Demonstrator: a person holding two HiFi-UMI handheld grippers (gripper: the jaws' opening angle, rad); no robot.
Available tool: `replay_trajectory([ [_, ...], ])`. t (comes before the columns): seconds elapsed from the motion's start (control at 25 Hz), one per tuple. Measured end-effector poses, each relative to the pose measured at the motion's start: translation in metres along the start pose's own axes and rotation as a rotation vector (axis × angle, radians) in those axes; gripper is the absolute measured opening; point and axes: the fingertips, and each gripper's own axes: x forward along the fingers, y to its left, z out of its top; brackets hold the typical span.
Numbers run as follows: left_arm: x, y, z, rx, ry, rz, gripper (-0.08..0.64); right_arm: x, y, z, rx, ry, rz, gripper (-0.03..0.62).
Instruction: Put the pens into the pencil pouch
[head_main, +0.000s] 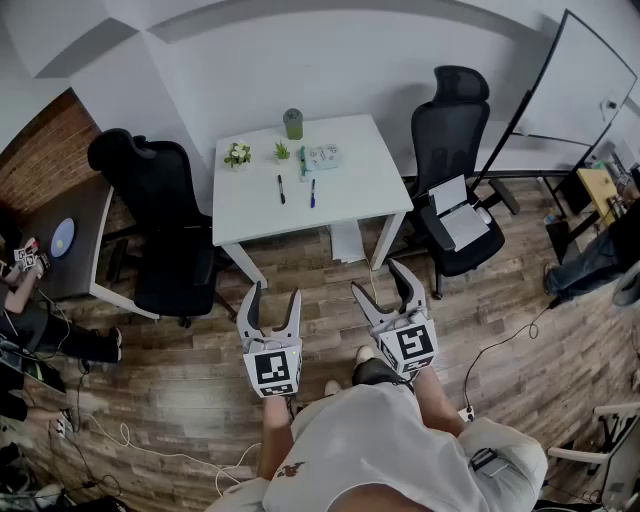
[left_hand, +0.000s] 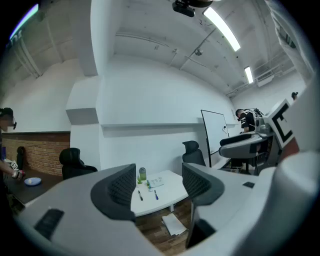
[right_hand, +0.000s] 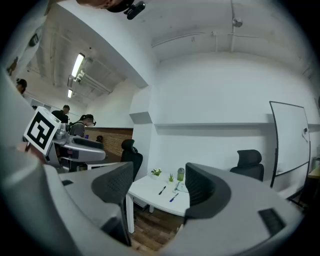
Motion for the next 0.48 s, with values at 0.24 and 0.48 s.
replay_trajectory([
  [0.24, 0.001, 0.004, -0.008, -0.005, 0.008, -0.008, 0.285, 0.004, 0.007, -0.005, 0.036, -0.002, 0.005, 0.337],
  [0.48, 0.026, 0.007, -0.016, -0.006, 0.021, -0.019, 0.285, 0.024, 0.000, -0.016, 0.039, 0.016, 0.011, 0.337],
])
